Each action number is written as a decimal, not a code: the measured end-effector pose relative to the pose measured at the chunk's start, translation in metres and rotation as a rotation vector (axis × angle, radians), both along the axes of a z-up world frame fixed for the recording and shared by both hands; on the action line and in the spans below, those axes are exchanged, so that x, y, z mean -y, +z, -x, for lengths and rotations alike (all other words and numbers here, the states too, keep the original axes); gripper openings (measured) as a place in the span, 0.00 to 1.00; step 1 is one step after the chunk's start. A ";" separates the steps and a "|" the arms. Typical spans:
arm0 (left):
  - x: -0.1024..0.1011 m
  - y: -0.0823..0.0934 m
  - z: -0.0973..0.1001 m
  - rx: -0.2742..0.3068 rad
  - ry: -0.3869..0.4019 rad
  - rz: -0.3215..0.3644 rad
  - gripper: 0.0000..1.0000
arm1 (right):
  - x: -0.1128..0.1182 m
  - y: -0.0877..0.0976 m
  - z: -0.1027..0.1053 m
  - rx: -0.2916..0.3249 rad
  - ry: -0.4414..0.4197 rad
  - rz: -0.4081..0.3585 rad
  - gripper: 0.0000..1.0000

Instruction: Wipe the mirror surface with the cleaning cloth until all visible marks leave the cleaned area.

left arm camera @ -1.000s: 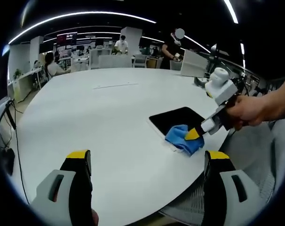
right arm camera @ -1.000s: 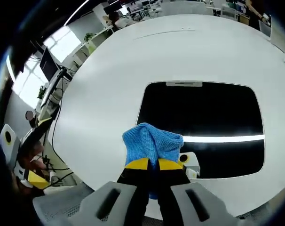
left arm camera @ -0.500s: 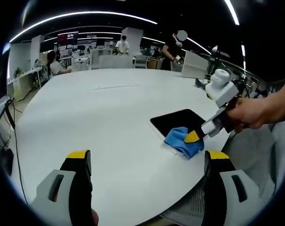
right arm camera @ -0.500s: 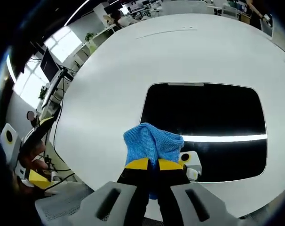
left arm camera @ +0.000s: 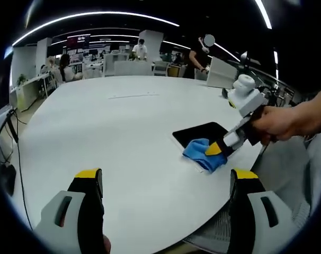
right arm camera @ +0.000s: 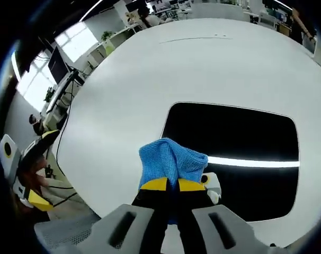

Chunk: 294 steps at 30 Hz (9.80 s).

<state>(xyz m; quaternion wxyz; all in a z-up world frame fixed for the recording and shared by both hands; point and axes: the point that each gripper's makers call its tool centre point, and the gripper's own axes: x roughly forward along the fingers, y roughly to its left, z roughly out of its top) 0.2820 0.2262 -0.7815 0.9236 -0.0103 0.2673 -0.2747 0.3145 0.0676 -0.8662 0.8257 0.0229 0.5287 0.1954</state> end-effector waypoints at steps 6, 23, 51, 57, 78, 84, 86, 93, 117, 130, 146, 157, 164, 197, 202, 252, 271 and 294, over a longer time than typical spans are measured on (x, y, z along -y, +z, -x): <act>0.001 0.000 0.001 -0.003 -0.001 0.004 0.99 | 0.002 0.000 -0.015 0.004 -0.004 0.004 0.00; -0.011 0.004 0.003 0.001 0.021 -0.001 0.99 | -0.004 0.000 -0.050 0.009 0.020 0.025 0.00; -0.016 0.009 0.001 0.003 0.024 -0.023 0.99 | -0.006 0.002 -0.096 0.002 0.035 0.033 0.00; -0.011 0.012 -0.003 0.007 0.018 -0.021 0.99 | -0.004 -0.001 -0.100 0.000 0.028 0.020 0.00; -0.007 0.009 -0.002 0.009 0.009 -0.025 0.99 | 0.026 -0.004 -0.102 -0.004 -0.007 0.030 0.00; -0.011 0.010 -0.004 0.015 0.013 -0.042 0.99 | 0.037 -0.004 -0.100 -0.009 -0.010 0.049 0.00; -0.014 0.013 -0.007 0.017 0.028 -0.040 0.99 | 0.042 -0.004 -0.099 -0.010 -0.013 0.057 0.00; -0.006 0.015 -0.009 0.023 0.011 -0.032 0.99 | 0.041 -0.004 -0.099 -0.011 -0.014 0.075 0.00; -0.004 0.021 -0.006 0.039 0.008 -0.035 0.99 | 0.041 -0.002 -0.066 0.009 -0.067 0.053 0.00; 0.004 0.022 -0.004 0.055 -0.001 -0.044 0.99 | 0.040 -0.002 -0.037 0.043 -0.056 0.038 0.00; 0.012 0.024 -0.006 0.064 -0.004 -0.009 0.99 | 0.036 -0.001 0.005 0.014 -0.067 -0.001 0.00; 0.014 0.017 -0.001 0.058 -0.006 -0.011 0.99 | 0.034 -0.001 0.021 0.004 -0.059 -0.015 0.00; 0.014 0.018 -0.002 0.061 0.001 -0.006 0.99 | 0.033 -0.001 0.029 0.001 -0.062 -0.023 0.00; 0.013 0.023 0.005 0.071 0.024 -0.004 0.99 | 0.038 0.000 0.041 -0.027 -0.081 -0.081 0.00; 0.016 0.020 0.006 0.069 0.033 0.000 0.99 | 0.047 0.000 0.039 -0.031 -0.086 -0.083 0.00; 0.017 0.015 -0.005 0.050 0.013 -0.007 0.97 | 0.069 0.000 0.002 -0.032 -0.119 -0.067 0.00; 0.020 0.012 -0.006 0.049 0.005 -0.007 0.96 | 0.072 -0.001 -0.040 0.016 -0.079 0.008 0.00; 0.022 0.008 -0.005 0.039 -0.014 -0.012 0.98 | 0.073 -0.001 -0.083 0.030 -0.058 0.052 0.00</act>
